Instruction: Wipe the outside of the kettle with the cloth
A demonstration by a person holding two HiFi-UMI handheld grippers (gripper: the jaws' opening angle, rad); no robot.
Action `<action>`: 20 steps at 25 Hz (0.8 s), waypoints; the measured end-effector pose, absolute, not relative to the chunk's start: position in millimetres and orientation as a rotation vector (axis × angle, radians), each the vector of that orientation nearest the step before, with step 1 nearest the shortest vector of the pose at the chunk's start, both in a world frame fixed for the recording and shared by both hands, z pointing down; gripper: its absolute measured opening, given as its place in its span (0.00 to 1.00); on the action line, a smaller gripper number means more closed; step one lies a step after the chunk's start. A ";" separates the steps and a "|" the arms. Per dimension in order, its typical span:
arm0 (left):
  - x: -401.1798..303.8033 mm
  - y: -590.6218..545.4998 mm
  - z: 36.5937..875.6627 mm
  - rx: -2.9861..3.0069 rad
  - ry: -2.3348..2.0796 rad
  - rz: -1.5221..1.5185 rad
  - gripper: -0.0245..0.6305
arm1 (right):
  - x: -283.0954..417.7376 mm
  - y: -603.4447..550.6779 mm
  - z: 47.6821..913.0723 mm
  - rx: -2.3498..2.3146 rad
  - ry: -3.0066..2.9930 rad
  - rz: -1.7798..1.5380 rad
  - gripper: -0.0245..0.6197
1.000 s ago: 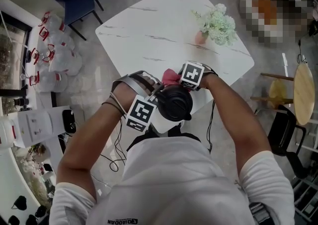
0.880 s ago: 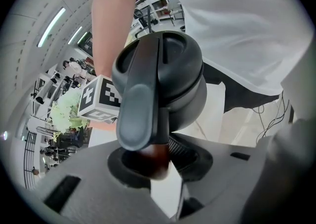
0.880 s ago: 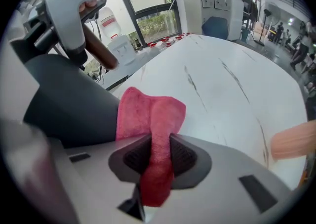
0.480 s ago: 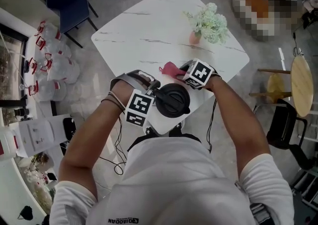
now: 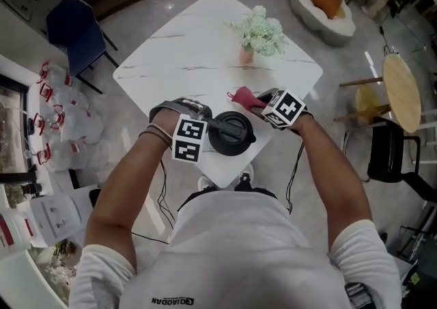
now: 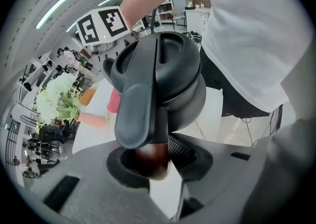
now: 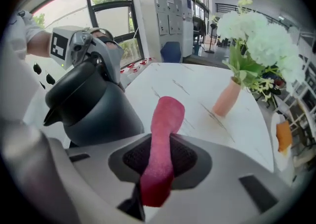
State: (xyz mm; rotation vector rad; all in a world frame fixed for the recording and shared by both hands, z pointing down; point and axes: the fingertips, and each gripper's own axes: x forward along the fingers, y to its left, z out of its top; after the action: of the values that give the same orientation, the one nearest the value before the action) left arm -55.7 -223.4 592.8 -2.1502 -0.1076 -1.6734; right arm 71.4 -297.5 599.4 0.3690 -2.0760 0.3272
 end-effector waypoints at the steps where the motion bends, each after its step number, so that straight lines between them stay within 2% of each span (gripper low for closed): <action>1: -54.6 -223.4 593.3 -2.153 -0.122 -1.674 0.21 | 74.8 -293.2 597.7 0.385 -2.077 0.333 0.19; 5: -53.5 -223.9 592.8 -2.197 -0.150 -1.680 0.22 | 86.0 -277.5 591.0 0.443 -2.081 0.358 0.19; 11: -63.3 -224.6 584.2 -2.313 -0.098 -1.662 0.36 | 104.4 -254.0 583.2 0.527 -2.067 0.382 0.20; 17: -93.9 -232.1 556.3 -2.516 0.168 -1.551 0.36 | 120.8 -235.8 573.1 0.702 -2.071 0.449 0.20; 20: -111.6 -230.9 554.5 -2.648 0.418 -1.482 0.33 | 130.4 -222.4 568.2 0.876 -2.105 0.543 0.20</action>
State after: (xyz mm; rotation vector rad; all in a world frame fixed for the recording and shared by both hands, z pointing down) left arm -111.6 -230.9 554.5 -2.6480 0.4184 -1.4821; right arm 130.4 -222.4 568.2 0.8762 -2.1050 0.5426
